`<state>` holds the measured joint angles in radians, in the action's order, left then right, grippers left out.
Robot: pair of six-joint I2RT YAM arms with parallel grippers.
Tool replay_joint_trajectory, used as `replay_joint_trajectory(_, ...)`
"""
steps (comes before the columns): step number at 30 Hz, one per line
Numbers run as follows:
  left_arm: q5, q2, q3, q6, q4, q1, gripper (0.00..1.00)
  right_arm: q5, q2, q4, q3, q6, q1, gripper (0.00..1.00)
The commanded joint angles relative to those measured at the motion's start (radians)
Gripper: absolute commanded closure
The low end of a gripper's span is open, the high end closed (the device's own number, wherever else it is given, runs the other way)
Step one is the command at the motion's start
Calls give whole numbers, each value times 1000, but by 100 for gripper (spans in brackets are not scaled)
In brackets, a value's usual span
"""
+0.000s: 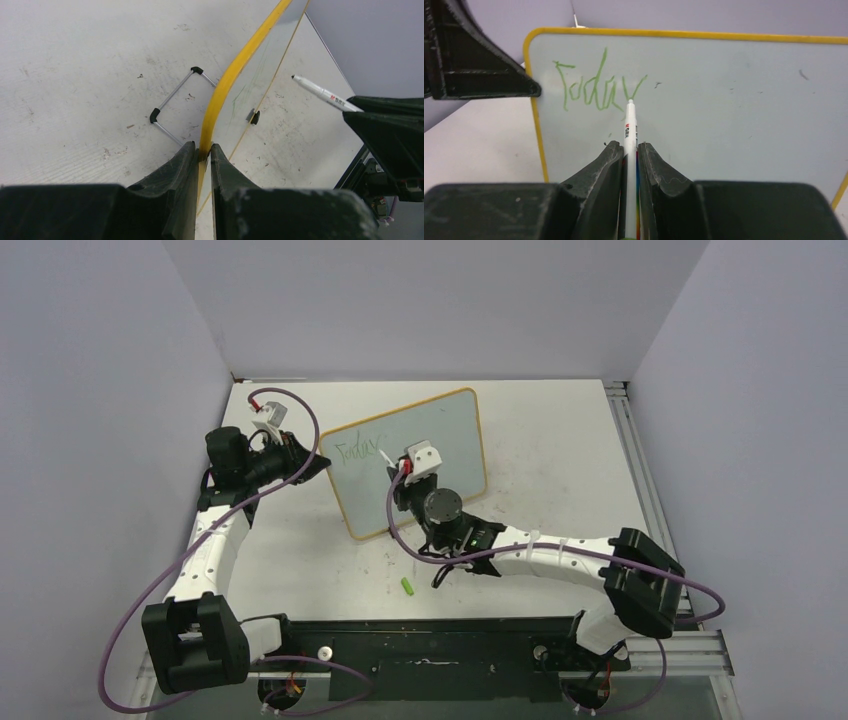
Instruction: Write a sentence on the whiteboard
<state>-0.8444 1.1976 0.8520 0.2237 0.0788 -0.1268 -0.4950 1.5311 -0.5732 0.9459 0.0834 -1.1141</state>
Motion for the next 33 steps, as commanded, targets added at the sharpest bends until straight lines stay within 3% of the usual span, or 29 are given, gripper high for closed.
replay_joint_trajectory(1, 17, -23, 27, -10, 17, 5, 100, 61, -30, -40, 24, 1, 73, 95)
replay_joint_trajectory(33, 10, -17, 28, -14, 19, 7, 100, 88, 73, -85, 125, -33, 125, 95)
